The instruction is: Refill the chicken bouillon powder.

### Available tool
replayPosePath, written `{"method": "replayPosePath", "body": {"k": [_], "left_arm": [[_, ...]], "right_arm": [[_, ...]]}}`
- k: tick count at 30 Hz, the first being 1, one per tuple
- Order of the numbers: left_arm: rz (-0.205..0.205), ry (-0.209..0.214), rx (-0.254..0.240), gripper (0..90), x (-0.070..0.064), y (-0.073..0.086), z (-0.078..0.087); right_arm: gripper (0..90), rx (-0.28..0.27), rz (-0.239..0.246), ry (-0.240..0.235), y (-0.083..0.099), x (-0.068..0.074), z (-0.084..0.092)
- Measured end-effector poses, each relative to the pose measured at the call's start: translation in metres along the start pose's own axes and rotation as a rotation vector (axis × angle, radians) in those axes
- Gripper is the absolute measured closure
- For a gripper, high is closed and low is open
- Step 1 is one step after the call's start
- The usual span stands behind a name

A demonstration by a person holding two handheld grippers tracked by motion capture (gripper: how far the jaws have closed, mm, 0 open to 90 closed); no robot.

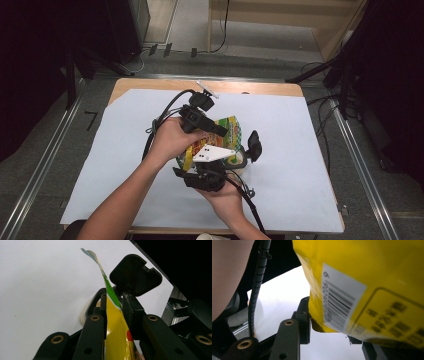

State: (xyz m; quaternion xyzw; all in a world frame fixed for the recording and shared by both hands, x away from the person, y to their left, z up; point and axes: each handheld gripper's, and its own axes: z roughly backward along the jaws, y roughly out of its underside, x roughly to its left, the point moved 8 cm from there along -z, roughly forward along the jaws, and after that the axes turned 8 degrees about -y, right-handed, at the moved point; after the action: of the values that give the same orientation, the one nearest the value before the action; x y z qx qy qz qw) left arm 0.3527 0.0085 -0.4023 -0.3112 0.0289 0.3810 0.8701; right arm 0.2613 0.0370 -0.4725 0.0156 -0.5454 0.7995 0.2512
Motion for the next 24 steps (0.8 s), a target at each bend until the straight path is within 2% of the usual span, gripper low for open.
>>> {"method": "replayPosePath", "body": {"k": [13,16,24], "left_arm": [[-0.008,-0.009,-0.006,78.8,-0.0028,-0.0014,0.0020],[-0.003,-0.008,0.009,78.7,-0.0007,-0.0006,-0.0007],[-0.007,-0.013,-0.006,78.7,-0.0026,-0.0018,0.0007]], "right_arm": [[62.9,-0.012,-0.002,-0.004,-0.0015,0.0010,0.0015],[62.9,-0.009,-0.017,-0.011,-0.0007,0.0005,0.0007],[62.9,-0.012,-0.014,-0.007,-0.0009,-0.0003,0.0012]]}}
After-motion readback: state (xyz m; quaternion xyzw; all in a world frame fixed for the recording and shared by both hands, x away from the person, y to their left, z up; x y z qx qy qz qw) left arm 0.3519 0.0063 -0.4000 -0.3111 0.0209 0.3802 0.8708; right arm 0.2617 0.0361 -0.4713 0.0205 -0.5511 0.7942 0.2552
